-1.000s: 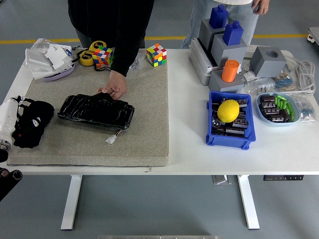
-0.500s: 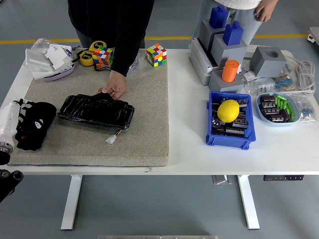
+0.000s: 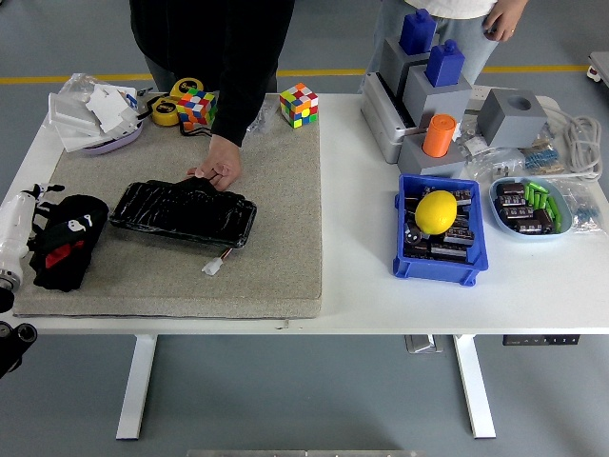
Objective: Pick the rag up,wipe the panel,place it on the desk
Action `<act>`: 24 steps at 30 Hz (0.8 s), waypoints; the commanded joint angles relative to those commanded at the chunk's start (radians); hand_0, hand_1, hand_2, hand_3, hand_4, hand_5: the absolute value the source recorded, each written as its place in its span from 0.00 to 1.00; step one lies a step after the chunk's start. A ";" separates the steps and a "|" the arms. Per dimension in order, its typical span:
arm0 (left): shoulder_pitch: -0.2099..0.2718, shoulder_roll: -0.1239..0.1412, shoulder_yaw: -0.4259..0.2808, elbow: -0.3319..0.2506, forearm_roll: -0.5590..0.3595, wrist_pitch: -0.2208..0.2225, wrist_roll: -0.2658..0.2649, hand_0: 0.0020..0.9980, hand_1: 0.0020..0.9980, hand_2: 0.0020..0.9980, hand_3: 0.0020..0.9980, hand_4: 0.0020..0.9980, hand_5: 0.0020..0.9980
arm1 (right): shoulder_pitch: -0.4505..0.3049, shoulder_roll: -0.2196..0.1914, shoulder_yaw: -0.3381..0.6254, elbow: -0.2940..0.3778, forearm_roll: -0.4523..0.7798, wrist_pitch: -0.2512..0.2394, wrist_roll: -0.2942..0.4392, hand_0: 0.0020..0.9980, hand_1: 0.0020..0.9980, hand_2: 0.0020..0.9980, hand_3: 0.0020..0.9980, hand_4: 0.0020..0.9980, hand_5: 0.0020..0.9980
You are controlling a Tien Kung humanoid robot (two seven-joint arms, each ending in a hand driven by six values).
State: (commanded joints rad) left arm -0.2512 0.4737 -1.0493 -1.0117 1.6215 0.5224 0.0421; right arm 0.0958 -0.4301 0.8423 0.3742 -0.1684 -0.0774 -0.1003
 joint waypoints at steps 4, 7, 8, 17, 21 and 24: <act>0.008 0.012 -0.021 -0.025 0.014 -0.011 0.008 0.36 0.57 0.69 0.78 1.00 0.89 | -0.001 -0.001 0.002 -0.001 -0.001 0.000 0.000 0.73 0.65 0.68 0.63 1.00 0.61; 0.010 0.017 -0.027 -0.034 0.018 -0.012 0.015 0.36 0.57 0.69 0.78 1.00 0.89 | -0.001 -0.001 0.002 -0.001 -0.002 0.000 0.000 0.73 0.65 0.68 0.63 1.00 0.61; 0.011 0.017 -0.028 -0.037 0.021 -0.014 0.020 0.36 0.57 0.69 0.78 1.00 0.89 | -0.001 -0.001 0.001 -0.001 -0.002 0.000 -0.001 0.73 0.65 0.68 0.63 1.00 0.61; 0.012 0.007 -0.012 -0.036 0.034 -0.016 0.040 0.38 0.58 0.70 0.79 1.00 0.88 | 0.000 0.000 -0.003 0.001 -0.002 0.001 0.003 0.73 0.65 0.68 0.63 1.00 0.61; 0.011 0.004 -0.007 -0.028 0.041 -0.017 0.046 0.38 0.58 0.70 0.79 1.00 0.88 | 0.000 -0.001 -0.003 0.002 -0.001 0.002 0.002 0.73 0.65 0.68 0.63 1.00 0.61; 0.011 0.003 -0.006 -0.022 0.044 -0.015 0.048 0.40 0.61 0.70 0.79 1.00 0.87 | 0.000 -0.002 -0.004 0.002 0.000 0.003 0.001 0.72 0.65 0.68 0.63 1.00 0.60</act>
State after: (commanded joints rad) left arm -0.2404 0.4768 -1.0549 -1.0333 1.6660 0.5074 0.0896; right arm 0.0956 -0.4325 0.8385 0.3758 -0.1685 -0.0747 -0.0990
